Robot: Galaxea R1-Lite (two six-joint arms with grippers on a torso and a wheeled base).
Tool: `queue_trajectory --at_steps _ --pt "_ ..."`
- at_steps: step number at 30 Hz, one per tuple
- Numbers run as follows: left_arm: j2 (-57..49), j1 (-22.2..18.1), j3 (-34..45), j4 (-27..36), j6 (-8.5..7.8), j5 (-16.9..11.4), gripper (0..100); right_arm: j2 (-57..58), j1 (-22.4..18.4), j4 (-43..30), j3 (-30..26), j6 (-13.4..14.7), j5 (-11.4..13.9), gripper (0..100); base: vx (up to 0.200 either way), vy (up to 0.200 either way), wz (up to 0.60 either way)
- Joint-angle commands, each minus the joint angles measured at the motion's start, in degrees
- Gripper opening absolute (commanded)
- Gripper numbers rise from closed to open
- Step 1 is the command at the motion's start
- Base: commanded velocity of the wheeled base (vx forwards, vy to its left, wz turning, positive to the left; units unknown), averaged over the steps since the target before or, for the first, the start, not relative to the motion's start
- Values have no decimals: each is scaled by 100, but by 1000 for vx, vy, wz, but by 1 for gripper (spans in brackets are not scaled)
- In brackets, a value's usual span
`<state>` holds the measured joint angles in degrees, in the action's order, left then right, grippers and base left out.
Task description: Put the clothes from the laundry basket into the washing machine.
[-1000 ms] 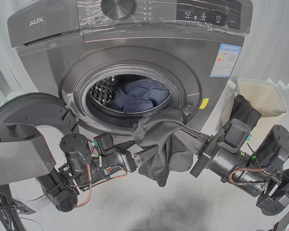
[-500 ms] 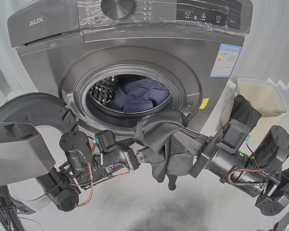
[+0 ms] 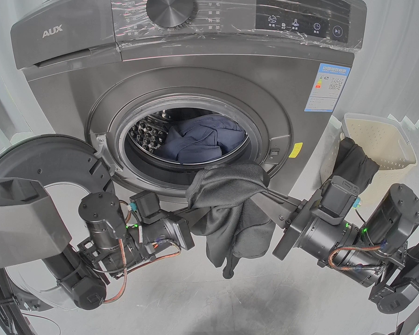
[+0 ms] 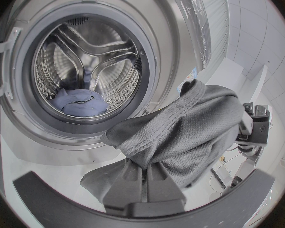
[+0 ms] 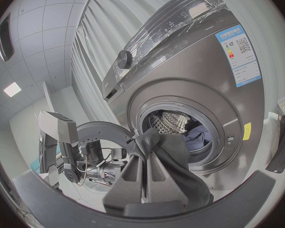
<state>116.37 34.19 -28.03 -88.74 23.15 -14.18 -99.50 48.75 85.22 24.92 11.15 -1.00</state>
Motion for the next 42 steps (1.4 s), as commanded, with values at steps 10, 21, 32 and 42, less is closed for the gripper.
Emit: queue_trajectory --at_steps 10,21,32,42 --pt "-1952 -440 1098 14 -346 73 0 -52 -67 -15 -338 -8 -23 0 0 0 0" --pt "-1952 -642 807 5 -373 64 0 -210 -6 73 -637 -61 -14 100 0 0 0" --pt "-1996 -607 693 -3 -381 73 0 -157 275 47 -1578 -34 21 100 0 0 0" --pt "-2206 -572 720 -3 -408 -6 0 -746 -129 21 -795 133 -304 100 0 0 0"
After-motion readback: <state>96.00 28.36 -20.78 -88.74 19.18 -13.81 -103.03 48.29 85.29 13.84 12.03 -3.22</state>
